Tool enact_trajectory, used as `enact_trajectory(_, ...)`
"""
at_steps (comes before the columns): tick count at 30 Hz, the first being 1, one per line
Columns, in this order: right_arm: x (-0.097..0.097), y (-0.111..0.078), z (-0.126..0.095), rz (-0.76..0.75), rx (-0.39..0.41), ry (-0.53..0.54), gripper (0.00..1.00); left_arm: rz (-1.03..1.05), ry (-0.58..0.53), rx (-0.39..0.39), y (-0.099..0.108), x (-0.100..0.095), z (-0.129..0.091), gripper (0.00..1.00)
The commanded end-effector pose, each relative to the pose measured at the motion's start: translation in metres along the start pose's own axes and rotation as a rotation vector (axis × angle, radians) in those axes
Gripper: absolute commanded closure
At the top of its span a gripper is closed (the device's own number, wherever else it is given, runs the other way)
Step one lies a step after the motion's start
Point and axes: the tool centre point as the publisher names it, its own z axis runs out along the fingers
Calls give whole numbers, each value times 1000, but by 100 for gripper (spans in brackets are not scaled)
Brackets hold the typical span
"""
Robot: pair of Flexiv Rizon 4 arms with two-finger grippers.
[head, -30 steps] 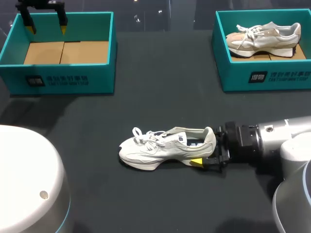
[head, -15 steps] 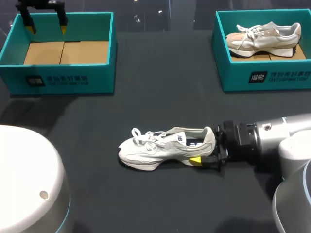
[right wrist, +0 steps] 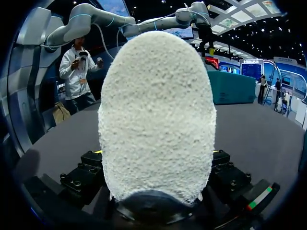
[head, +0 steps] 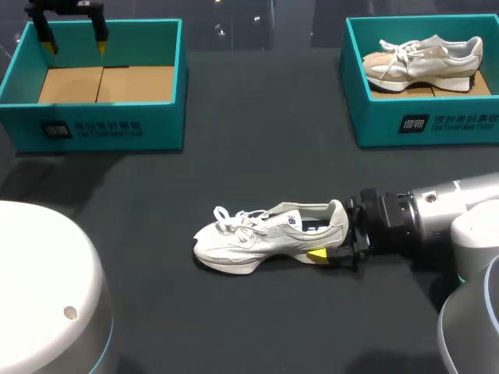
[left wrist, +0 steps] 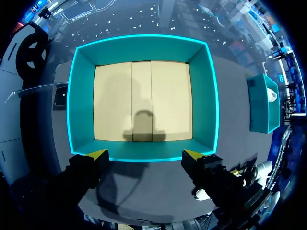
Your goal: Take the shoe out of the shoebox, open the shoe tongue, remove and reinsert the insole, then place the shoe into the shoebox
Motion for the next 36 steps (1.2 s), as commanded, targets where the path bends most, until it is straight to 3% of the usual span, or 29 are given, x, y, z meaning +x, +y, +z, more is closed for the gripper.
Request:
enact_trajectory(1,-1,1,0,1,4,1,100,0,-1,-1,0,0,0,0)
enact_trajectory(10,-1,1,0,1,4,1,100,0,-1,-1,0,0,0,0)
enact_trajectory(17,-1,1,0,1,4,1,100,-88,-57,50,49,49,-11,0)
enact_trajectory(26,-1,1,0,1,4,1,100,-120,-65,85,101,95,-18,0)
enact_trajectory(36,-1,1,0,1,4,1,100,-63,-45,22,147,147,-13,0)
